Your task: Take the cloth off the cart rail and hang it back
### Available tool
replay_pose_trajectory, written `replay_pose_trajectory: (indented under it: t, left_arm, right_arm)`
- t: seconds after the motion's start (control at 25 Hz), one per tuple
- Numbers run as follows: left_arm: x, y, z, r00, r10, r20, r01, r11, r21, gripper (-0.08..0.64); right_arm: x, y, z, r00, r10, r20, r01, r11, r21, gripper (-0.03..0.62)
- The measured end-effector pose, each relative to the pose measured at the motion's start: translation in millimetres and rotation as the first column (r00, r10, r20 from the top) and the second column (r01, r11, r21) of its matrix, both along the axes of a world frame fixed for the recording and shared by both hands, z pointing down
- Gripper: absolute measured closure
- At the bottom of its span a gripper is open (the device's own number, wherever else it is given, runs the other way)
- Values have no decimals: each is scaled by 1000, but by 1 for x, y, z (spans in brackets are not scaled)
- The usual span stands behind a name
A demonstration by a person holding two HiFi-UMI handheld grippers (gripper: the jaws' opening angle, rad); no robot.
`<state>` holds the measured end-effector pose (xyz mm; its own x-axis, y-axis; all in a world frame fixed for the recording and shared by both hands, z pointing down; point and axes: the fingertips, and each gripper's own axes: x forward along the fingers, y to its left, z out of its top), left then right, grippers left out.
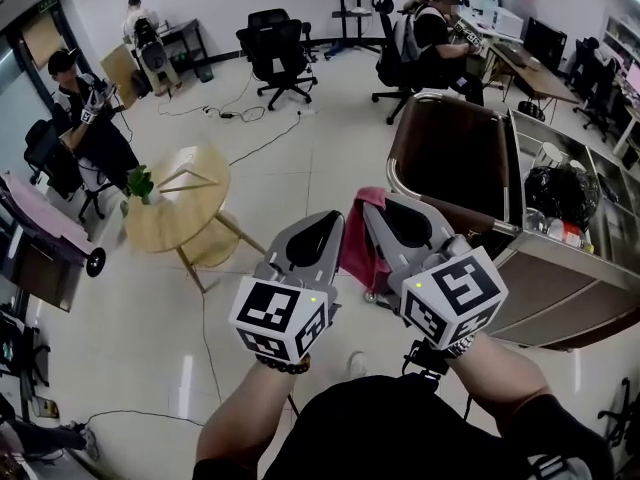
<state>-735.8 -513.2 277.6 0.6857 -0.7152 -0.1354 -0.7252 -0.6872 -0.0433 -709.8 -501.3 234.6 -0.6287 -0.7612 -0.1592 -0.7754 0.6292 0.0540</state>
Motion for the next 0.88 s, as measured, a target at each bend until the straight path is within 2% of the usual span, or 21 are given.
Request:
replay_pose_trajectory:
  t: [0.28,0.44,0.88]
  left_arm:
    - [10,-65,8,1000,-18,9,19,1000,-16,557]
    - [3,-92,8,1000,-20,10,20,1000,-13,557]
    - [-20,-165,-12,998,57,-6,-57,998,-36,557]
  right_arm:
    - [5,-62,5,999,-35,-6,35,999,2,589]
    - [2,-91,5,1000,-24,-4,24,1000,-7,589]
    - [-19,-162,-16,999,54,-1,-54,998,-37,589]
